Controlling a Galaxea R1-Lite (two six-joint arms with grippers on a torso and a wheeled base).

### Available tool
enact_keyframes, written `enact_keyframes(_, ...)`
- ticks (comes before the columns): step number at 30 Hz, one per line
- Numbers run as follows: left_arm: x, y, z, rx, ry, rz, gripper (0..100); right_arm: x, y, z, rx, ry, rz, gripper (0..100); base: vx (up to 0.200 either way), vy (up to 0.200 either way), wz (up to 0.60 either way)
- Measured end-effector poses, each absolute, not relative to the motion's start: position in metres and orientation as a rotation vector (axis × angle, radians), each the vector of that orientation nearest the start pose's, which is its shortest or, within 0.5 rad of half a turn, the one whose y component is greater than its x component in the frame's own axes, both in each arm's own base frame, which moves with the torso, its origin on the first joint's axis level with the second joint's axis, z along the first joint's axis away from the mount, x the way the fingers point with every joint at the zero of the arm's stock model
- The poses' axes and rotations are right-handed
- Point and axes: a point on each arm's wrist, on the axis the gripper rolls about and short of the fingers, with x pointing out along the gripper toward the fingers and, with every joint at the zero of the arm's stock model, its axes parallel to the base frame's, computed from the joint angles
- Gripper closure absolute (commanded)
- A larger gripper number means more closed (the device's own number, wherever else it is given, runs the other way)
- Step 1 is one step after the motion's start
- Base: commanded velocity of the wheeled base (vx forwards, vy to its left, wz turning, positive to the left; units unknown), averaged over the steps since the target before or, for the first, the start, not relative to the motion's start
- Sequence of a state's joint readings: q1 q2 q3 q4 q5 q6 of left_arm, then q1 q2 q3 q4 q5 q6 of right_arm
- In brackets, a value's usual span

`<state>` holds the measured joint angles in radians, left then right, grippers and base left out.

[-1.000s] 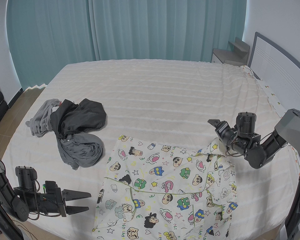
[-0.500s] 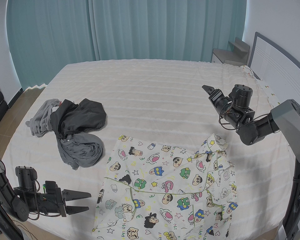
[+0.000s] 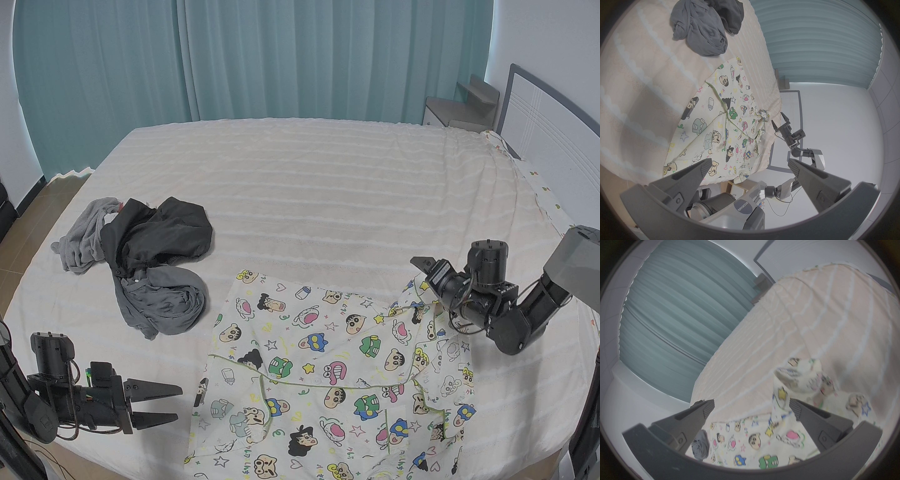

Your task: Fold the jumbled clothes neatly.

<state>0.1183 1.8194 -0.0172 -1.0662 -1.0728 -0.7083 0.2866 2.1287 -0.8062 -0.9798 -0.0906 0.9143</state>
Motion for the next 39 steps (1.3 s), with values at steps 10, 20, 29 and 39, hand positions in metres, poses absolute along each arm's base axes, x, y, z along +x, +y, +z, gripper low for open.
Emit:
enact_keyframes(10,0.176,0.001,0.042,-1.059,0.953,-0.664,0,0.316,0.1,0.054,0.883,0.444,0.028,0,0.0,0.0,0.0)
enact_keyframes(20,0.176,0.001,0.041,-1.059,0.957,-0.661,0,0.349,0.111,0.025,0.845,0.445,0.029,0,0.0,0.0,0.0)
enact_keyframes(29,0.176,0.001,0.04,-1.06,0.96,-0.661,0,0.406,0.124,0.034,0.844,0.373,0.053,0,0.0,0.0,0.0)
enact_keyframes(39,0.176,0.001,0.04,-1.061,0.961,-0.659,0,0.467,0.127,0.1,0.847,0.091,0.134,0,0.0,0.0,0.0)
